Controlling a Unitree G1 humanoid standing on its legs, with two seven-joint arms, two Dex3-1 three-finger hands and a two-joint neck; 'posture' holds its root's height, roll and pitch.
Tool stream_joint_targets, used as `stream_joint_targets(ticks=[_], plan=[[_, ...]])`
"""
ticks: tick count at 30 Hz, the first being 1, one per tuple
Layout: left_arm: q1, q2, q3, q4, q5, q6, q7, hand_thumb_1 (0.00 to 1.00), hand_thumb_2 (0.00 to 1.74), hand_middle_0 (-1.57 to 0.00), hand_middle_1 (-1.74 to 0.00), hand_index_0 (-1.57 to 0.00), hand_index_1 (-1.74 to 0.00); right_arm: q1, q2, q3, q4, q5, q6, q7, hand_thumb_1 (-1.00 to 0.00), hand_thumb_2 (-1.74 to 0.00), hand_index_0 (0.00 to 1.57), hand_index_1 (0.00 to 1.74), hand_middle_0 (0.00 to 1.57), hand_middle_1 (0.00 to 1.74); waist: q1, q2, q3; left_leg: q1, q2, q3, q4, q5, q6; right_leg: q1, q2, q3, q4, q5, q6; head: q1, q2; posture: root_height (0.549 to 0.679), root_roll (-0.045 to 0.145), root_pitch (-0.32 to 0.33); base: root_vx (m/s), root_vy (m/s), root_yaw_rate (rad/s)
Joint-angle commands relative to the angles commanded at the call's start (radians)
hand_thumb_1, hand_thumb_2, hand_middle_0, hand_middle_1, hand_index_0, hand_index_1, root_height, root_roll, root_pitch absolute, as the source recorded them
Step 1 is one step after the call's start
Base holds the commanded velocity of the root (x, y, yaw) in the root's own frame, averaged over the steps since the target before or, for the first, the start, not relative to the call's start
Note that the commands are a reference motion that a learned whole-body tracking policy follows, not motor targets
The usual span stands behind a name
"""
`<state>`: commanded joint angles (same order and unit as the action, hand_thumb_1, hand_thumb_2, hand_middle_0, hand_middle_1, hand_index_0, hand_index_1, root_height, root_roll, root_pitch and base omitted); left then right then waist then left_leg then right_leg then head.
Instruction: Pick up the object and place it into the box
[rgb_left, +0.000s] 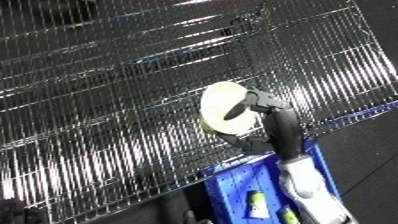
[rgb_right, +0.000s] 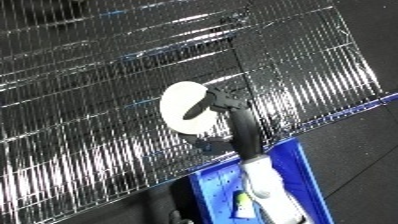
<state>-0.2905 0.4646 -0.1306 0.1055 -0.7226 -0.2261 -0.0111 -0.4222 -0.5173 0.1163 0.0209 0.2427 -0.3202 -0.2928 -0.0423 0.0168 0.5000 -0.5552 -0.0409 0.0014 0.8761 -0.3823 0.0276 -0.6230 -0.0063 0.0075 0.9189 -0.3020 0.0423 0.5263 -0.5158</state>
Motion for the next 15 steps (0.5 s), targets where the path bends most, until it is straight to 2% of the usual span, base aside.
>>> stream_joint_targets(ticks=[4,9,11,15], plan=[[0.031,0.0,0.027,-0.006,0.003,-0.011,-0.008,1.0,1.74,-1.57,-1.74,-1.57,-1.74,0.097,-0.01,-0.064,-0.053,0.013,-0.04,-0.009,-0.65,-1.13,1.02,1.13,1.02,1.13,-0.021,-0.004,-0.011,0.022,0.008,0.009,-0.022,0.0,-0.0002,0.024,0.0056,0.01,-0.03,0.004,0.0029,0.012,0.015,0.62,0.057,0.043,-0.016,0.016,-0.17],[0.07,-0.003,0.058,-0.015,0.0,-0.034,-0.016,1.0,1.74,-1.57,-1.74,-1.57,-1.74,0.205,-0.012,-0.137,-0.119,0.031,-0.074,-0.04,-0.65,-1.13,1.02,1.13,1.02,1.13,-0.051,-0.005,-0.016,0.041,0.018,0.025,-0.039,-0.003,-0.0009,0.041,0.0101,0.022,-0.054,0.009,0.0036,0.067,0.037,0.625,0.061,0.049,-0.037,0.042,-0.189],[0.083,-0.011,0.065,-0.018,-0.002,-0.05,-0.012,1.0,1.74,-1.57,-1.74,-1.57,-1.74,0.241,-0.01,-0.157,-0.135,0.057,-0.086,-0.038,-0.65,-1.13,1.02,1.13,1.02,1.13,-0.066,-0.004,-0.015,0.049,0.023,0.033,-0.045,-0.004,-0.0013,0.044,0.0117,0.027,-0.062,0.011,0.0033,0.105,0.018,0.626,0.064,0.051,-0.046,0.102,-0.223],[0.096,-0.032,0.068,-0.015,-0.022,-0.088,0.013,1.0,1.74,-1.57,-1.74,-1.57,-1.74,0.307,-0.015,-0.184,-0.122,0.075,-0.102,-0.032,-0.65,-1.13,1.02,1.13,1.02,1.13,-0.101,0.007,-0.008,0.073,0.031,0.051,-0.063,-0.001,-0.0016,0.053,0.0153,0.042,-0.068,0.011,0.0017,0.202,-0.022,0.627,0.07,0.048,-0.026,0.149,-0.236]])
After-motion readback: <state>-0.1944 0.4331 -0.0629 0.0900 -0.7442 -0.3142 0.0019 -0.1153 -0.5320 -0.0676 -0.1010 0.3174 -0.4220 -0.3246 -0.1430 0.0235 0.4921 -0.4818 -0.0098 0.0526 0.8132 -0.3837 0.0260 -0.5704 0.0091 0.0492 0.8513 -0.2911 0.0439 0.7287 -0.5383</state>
